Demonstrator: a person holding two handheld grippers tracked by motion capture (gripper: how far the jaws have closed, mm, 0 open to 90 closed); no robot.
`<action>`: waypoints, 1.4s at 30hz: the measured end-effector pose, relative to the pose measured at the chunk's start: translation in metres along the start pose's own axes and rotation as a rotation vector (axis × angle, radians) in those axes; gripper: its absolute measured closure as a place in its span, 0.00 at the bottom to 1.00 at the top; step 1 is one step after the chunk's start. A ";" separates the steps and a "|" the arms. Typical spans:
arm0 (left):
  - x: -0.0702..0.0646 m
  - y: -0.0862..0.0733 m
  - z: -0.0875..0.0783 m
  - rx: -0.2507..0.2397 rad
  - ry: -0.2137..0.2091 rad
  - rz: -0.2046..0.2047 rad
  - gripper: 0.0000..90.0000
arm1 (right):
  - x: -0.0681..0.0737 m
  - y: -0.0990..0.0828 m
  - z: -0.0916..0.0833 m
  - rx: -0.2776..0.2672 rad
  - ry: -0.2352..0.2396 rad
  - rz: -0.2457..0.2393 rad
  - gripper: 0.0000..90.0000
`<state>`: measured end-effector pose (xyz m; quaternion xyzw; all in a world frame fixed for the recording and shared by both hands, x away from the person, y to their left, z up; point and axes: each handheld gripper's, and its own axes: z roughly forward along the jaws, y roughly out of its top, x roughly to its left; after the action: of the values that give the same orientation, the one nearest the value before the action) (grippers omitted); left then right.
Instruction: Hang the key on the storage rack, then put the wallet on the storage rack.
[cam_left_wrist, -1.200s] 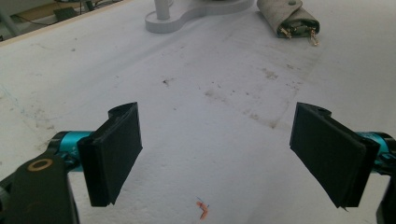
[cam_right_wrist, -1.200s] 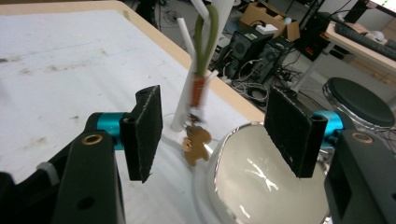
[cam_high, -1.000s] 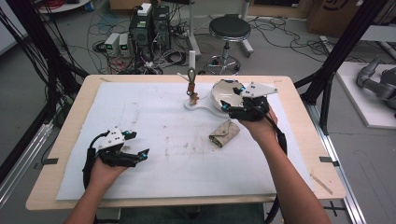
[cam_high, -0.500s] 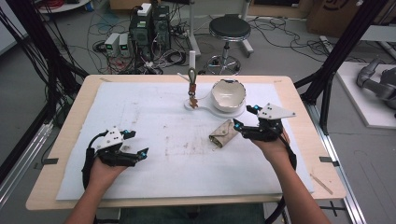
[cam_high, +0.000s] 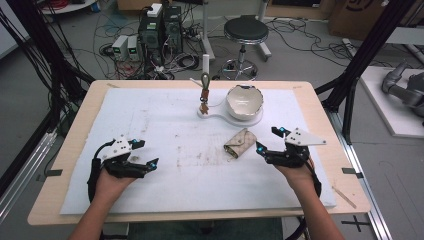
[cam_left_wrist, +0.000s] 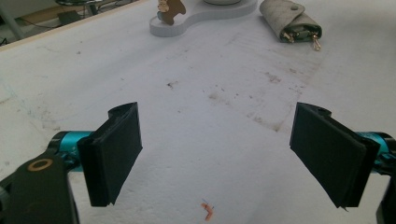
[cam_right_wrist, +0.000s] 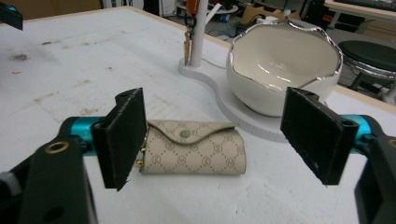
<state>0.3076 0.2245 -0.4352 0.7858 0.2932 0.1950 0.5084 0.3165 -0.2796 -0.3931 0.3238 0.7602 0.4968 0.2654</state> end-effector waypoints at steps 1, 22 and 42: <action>0.000 0.000 0.001 -0.001 -0.003 -0.001 0.18 | 0.000 -0.002 -0.001 0.003 -0.002 0.000 0.24; 0.003 -0.001 0.003 0.007 0.002 0.003 0.18 | -0.020 -0.020 -0.003 0.012 -0.037 0.031 0.22; -0.008 0.005 0.007 0.006 -0.009 0.005 0.18 | -0.024 -0.025 -0.006 0.056 -0.054 0.012 0.23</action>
<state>0.3074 0.2132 -0.4330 0.7890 0.2894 0.1917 0.5068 0.3217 -0.3084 -0.4120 0.3490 0.7644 0.4682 0.2734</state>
